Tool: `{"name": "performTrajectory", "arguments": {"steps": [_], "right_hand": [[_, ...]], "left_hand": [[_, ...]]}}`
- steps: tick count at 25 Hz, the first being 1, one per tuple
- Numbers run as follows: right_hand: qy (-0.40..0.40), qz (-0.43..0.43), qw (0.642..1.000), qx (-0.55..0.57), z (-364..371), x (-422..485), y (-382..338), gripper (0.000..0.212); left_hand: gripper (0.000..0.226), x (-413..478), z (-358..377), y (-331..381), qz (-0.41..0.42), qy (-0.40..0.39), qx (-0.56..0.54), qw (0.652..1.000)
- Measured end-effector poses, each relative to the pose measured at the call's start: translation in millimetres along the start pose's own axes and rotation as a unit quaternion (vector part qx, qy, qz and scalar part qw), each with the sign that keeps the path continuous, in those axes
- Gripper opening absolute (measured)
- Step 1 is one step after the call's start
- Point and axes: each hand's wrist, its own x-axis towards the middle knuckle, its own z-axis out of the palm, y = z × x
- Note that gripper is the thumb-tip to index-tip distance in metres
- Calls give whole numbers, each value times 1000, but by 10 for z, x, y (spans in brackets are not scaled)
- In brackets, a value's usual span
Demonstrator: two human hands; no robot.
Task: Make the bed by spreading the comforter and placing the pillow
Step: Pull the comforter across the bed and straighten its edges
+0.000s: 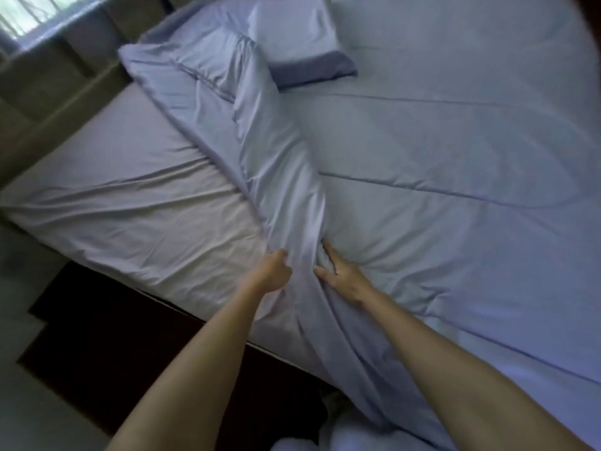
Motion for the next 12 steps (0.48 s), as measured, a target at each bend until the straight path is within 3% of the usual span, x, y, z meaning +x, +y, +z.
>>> {"name": "performTrajectory", "arguments": {"steps": [4,8,12], "right_hand": [[21,-14,996,86,2,219,-191,73],[100,38,982,159,25,447,-301,85],[178,100,971,129,148,580,-439,96]], "left_hand": [[38,419,-313,-212,13,-10,13,1000],[55,1036,-704,-377,50,-1,-28,998],[69,1629,-1065,-503,80,49,-90,991]]}}
